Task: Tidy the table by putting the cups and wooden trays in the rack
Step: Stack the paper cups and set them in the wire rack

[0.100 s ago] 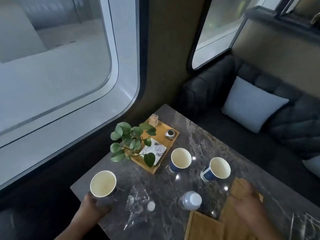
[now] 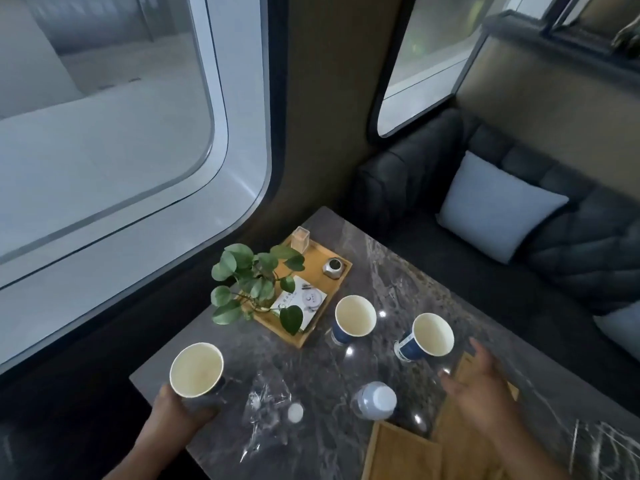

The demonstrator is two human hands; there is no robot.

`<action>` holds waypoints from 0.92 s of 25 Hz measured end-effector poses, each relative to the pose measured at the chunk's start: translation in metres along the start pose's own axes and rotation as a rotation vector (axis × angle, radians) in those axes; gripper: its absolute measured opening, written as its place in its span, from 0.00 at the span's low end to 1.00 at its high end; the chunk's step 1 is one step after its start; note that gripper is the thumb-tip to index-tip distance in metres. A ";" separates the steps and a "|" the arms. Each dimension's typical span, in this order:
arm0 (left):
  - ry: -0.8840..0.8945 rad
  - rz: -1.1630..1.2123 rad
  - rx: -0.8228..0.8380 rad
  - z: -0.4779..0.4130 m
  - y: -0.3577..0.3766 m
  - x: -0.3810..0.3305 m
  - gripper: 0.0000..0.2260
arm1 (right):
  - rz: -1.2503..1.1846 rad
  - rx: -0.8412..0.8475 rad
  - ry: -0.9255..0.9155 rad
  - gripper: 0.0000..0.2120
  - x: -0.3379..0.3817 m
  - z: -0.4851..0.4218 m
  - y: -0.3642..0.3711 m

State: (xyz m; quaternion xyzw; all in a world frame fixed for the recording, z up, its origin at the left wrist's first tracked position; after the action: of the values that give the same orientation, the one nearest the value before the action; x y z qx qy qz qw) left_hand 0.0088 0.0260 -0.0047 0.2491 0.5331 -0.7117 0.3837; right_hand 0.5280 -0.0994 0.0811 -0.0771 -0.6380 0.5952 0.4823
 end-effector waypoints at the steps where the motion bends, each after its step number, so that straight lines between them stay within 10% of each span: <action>1: 0.027 0.022 -0.030 0.000 0.001 -0.005 0.28 | 0.073 -0.061 -0.038 0.48 0.010 0.003 -0.004; 23: 0.121 -0.166 -0.196 0.012 0.011 -0.091 0.34 | 0.041 -0.044 -0.231 0.43 0.049 -0.016 -0.027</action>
State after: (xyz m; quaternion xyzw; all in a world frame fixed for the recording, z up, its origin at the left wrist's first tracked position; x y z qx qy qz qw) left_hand 0.0710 0.0390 0.0626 0.2080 0.6411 -0.6690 0.3133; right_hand 0.5259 -0.0629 0.1266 -0.0316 -0.7006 0.5956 0.3917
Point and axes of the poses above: each hand's wrist, its own z-axis away from the middle knuckle, its own y-axis out of the palm, x = y × z, the point moved 2 cm from there along -z, towards the middle knuckle, and after that the axes turned 9 degrees about -x, right-handed, at the moved point
